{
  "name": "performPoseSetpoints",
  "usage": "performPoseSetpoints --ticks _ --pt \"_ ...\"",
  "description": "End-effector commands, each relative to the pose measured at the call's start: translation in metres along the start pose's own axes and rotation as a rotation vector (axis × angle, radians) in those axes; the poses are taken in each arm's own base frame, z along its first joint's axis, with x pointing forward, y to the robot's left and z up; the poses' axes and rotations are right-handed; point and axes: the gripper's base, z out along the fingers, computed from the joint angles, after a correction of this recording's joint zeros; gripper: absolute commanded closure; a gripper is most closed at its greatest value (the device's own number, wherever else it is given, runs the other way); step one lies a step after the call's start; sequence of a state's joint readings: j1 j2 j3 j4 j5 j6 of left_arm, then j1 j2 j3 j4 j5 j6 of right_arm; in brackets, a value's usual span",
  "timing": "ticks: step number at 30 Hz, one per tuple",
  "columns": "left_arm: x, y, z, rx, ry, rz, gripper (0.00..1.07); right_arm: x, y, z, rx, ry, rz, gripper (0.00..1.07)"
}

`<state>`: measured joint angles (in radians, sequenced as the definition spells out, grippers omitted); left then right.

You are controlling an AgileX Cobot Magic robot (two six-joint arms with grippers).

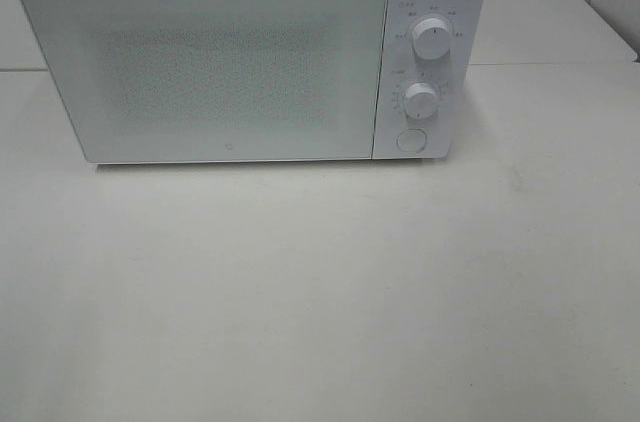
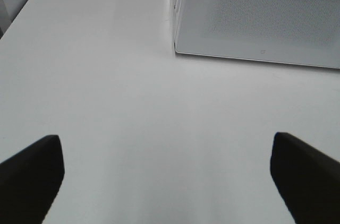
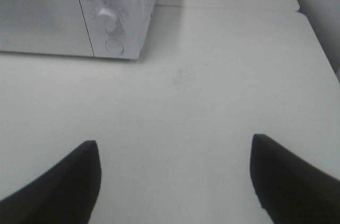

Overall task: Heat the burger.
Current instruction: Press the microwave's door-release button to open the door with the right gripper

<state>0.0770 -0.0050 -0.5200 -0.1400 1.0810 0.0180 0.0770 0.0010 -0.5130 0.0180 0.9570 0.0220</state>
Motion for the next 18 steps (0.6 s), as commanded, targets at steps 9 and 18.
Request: performPoseSetpoints --ticks 9,18 --pt "0.001 0.0 -0.002 0.002 -0.026 -0.005 0.09 -0.042 0.0 0.031 0.011 -0.096 -0.032 0.31" --pt "0.001 0.0 -0.002 0.002 -0.026 -0.005 0.09 -0.062 -0.001 0.079 0.012 -0.067 -0.029 0.31"
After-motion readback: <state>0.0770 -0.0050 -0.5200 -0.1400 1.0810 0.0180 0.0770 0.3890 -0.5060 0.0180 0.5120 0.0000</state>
